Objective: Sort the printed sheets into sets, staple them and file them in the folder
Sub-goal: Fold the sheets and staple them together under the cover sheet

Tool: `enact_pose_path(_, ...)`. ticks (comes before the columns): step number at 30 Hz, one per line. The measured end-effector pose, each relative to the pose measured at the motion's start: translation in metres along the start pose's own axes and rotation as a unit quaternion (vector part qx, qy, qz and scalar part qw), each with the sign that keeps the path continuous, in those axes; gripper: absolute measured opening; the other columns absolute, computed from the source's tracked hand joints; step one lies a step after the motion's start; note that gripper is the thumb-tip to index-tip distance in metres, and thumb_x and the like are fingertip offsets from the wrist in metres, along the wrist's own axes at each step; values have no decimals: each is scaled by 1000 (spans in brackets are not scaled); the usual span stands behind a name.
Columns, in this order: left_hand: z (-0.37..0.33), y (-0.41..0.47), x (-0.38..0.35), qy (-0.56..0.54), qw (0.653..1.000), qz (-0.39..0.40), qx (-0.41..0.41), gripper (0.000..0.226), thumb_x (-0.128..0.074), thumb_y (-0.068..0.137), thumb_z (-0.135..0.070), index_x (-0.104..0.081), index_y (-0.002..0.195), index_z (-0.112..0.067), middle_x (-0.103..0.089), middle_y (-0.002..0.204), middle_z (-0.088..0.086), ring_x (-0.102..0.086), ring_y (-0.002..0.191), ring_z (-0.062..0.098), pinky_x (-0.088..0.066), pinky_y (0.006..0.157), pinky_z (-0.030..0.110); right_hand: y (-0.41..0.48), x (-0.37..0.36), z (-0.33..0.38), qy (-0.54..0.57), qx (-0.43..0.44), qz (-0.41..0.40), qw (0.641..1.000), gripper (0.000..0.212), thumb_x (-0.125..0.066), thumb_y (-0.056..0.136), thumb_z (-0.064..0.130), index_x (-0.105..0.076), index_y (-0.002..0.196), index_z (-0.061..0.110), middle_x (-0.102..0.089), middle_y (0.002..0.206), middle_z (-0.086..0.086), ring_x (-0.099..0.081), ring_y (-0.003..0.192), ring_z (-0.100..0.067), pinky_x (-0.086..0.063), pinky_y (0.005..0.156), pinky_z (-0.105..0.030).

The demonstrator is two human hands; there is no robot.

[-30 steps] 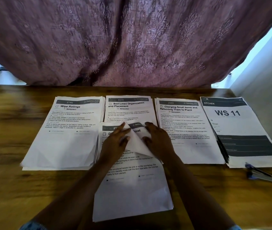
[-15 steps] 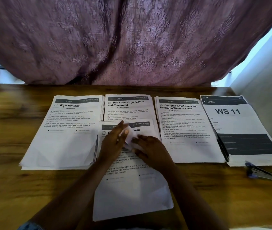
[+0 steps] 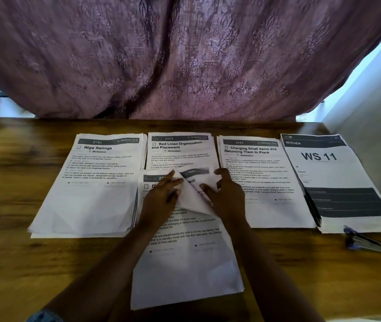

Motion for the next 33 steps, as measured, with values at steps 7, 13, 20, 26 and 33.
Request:
enact_pose_path(7, -6, -3, 5, -138, 989, -13, 46, 65, -30, 92, -63, -26, 150, -32, -36, 149, -13, -39, 128, -6, -39, 97, 9, -40, -19, 43, -71, 303, 126, 942, 40, -45, 94, 39, -59, 120, 11, -62, 121, -7, -64, 96, -23, -46, 81, -25)
enact_pose_path(13, 2, -1, 0, 15, 1000, -7, -10, 36, -61, 93, -16, -61, 128, -16, -42, 147, 0, -52, 126, 24, -47, 101, 40, -16, -7, 22, 36, 174, 51, 983, 16, -59, 92, 23, -65, 106, 17, -72, 95, -1, -67, 74, -13, -48, 65, -21)
enact_pose_path(20, 1, 0, -1, 16, 1000, -12, -4, 34, -63, 92, -16, -62, 126, -14, -40, 146, -3, -50, 127, 26, -43, 101, 38, 6, -17, 2, -82, 114, 92, 986, 50, -64, 85, 27, -46, 130, 15, -64, 121, -4, -61, 109, -25, -40, 103, -42)
enact_pose_path(26, -3, -3, 2, -82, 996, -6, 32, 50, -40, 96, -44, -46, 141, -23, -38, 149, -6, -41, 133, 10, -41, 105, 27, -17, 1, 9, 148, -39, 12, 988, 62, -69, 82, 41, -38, 133, 24, -61, 107, 2, -62, 99, -20, -46, 76, -26)
enact_pose_path(33, -4, -7, 8, -221, 974, -22, 48, 77, -26, 90, -69, -20, 152, -24, -31, 138, -44, -34, 129, -17, -37, 99, 7, -32, -13, 15, 98, 7, 154, 983, 76, -74, 77, 42, -36, 139, 20, -60, 126, 0, -61, 108, -18, -51, 84, -25)
Point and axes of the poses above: each hand's wrist, its own y-axis towards the middle knuckle, its own x-axis out of the back of the hand, z = x × y, the point moved 6 cm from there along y, towards the middle knuckle
